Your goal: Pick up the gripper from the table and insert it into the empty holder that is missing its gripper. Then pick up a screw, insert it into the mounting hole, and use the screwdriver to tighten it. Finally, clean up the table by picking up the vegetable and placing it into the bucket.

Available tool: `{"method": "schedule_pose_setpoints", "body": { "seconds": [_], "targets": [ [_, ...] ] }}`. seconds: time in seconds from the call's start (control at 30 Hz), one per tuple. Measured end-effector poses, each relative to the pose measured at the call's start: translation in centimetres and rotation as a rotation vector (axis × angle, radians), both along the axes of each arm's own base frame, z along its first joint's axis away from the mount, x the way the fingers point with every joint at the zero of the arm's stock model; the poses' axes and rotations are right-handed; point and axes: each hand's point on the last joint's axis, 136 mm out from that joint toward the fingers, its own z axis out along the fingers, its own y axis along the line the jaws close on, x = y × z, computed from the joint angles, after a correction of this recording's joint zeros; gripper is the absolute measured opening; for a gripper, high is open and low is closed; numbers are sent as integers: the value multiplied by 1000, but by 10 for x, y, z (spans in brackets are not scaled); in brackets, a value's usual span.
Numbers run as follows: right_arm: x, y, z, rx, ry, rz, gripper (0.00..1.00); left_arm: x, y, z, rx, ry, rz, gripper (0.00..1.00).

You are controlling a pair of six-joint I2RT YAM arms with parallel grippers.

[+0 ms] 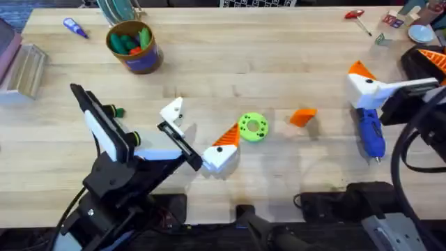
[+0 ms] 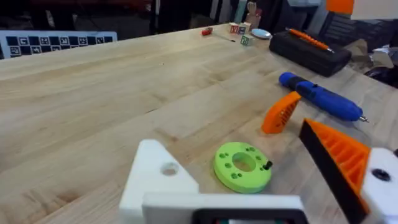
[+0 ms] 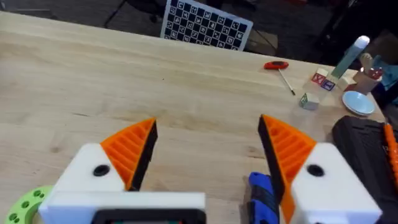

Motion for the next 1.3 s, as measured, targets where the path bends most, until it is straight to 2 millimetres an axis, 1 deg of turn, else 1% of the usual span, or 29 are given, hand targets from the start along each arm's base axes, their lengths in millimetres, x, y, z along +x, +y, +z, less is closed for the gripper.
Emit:
{"method": "schedule_pose_setpoints", "body": {
  "seconds": [0.5, 0.8, 0.87, 0.97, 1.03, 1.3],
  "targets": [
    [0, 0, 0, 0, 0, 0, 992, 0, 0, 0, 0, 0, -4, 985],
    [0, 0, -1, 1, 5, 1, 992, -16, -14, 3, -13, -2, -127, 985],
    [-4, 0, -11, 12, 48, -3, 993, -20, -17, 3, -15, -4, -155, 985],
    [-13, 0, -34, 61, 147, -22, 992, -26, -21, 4, -3, -24, -198, 985],
    [-17, 0, -42, 84, 186, -31, 992, -29, -23, 4, 8, -40, -219, 985],
    [-21, 20, -65, 131, 319, 57, 991, -33, -25, 5, 25, -66, -247, 985]
  ]
}}
